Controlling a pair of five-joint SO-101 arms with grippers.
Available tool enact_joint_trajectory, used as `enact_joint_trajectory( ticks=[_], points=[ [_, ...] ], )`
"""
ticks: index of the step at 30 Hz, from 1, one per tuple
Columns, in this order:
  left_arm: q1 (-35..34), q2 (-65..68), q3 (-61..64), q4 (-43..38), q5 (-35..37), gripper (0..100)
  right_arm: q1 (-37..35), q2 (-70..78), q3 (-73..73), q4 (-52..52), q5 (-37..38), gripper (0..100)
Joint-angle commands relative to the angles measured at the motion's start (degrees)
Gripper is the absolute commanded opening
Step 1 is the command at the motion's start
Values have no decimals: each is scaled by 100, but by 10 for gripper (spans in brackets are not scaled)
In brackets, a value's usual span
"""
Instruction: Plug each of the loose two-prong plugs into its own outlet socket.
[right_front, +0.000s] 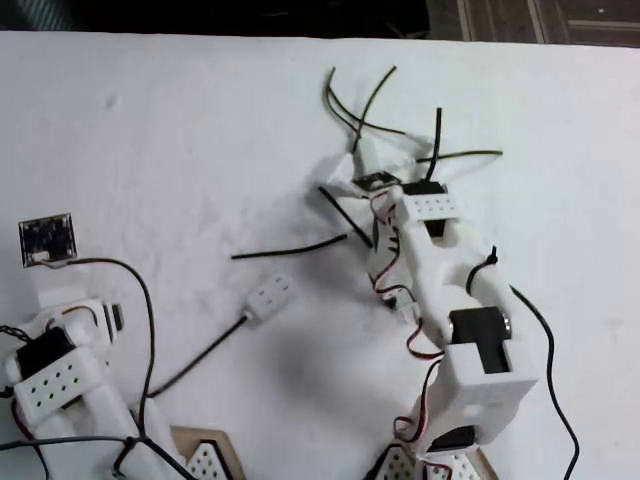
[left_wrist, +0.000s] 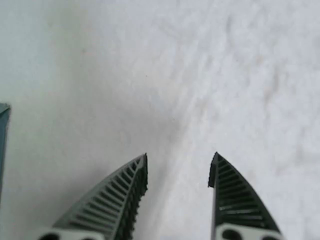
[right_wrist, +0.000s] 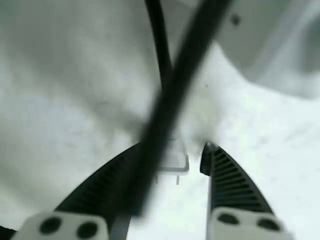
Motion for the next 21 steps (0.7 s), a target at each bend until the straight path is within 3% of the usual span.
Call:
enact_joint_trajectory(
  ticks=[1, 7, 21],
  points=[
    [40, -101, -18, -97, 44, 207, 215, -356, -484, 338, 9, 170],
    [40, -101, -18, -97, 44, 207, 242, -831, -844, 1033, 18, 170],
    [40, -101, -18, -97, 44, 207, 127, 567, -853, 629, 18, 170]
  ],
)
